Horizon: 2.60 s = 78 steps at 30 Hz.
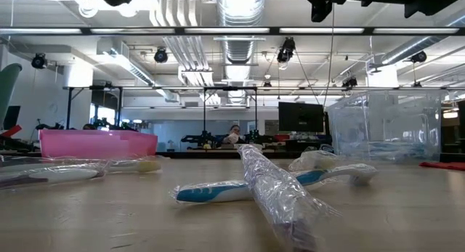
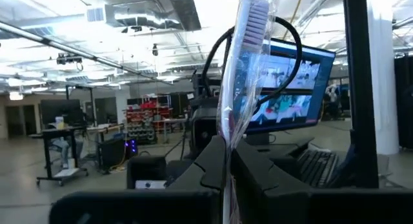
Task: Pick & Place Toothbrushes
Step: Put the violet toothbrush into the bottom transparent bin
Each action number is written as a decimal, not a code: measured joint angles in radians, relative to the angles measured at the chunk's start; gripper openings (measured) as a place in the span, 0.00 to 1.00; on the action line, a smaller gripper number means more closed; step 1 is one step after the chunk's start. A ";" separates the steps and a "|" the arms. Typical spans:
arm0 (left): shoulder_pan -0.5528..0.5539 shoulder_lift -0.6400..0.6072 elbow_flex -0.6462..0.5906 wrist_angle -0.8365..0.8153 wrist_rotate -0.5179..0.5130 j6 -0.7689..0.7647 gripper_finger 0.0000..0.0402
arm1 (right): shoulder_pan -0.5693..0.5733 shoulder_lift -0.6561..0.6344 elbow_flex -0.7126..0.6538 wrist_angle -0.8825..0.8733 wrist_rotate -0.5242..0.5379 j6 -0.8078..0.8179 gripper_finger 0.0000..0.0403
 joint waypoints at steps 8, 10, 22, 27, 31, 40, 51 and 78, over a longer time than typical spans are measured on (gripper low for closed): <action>0.005 0.116 0.137 -0.039 0.011 0.066 0.05 | 0.000 0.000 0.000 0.003 0.002 -0.019 0.39; 0.006 0.139 0.169 -0.068 0.010 0.066 0.05 | 0.000 0.000 0.000 0.004 0.002 -0.025 0.41; 0.018 0.200 0.256 -0.128 0.010 0.072 0.05 | 0.000 0.000 0.000 0.005 0.001 -0.027 0.36; 0.026 0.200 0.251 -0.127 0.010 0.070 0.05 | 0.000 0.000 0.000 0.003 0.002 -0.028 0.22; 0.027 0.200 0.250 -0.127 0.007 0.066 0.05 | 0.000 0.000 0.000 0.001 -0.002 -0.044 0.09; 0.027 0.200 0.248 -0.127 0.007 0.059 0.05 | 0.000 0.000 0.000 0.001 -0.002 -0.047 0.07; 0.027 0.200 0.246 -0.135 0.010 0.071 0.18 | 0.000 0.000 0.000 -0.004 0.000 -0.044 0.06; -0.023 -0.419 -0.004 -1.096 -0.129 -0.270 0.45 | 0.000 0.000 0.001 -0.028 0.005 -0.041 0.06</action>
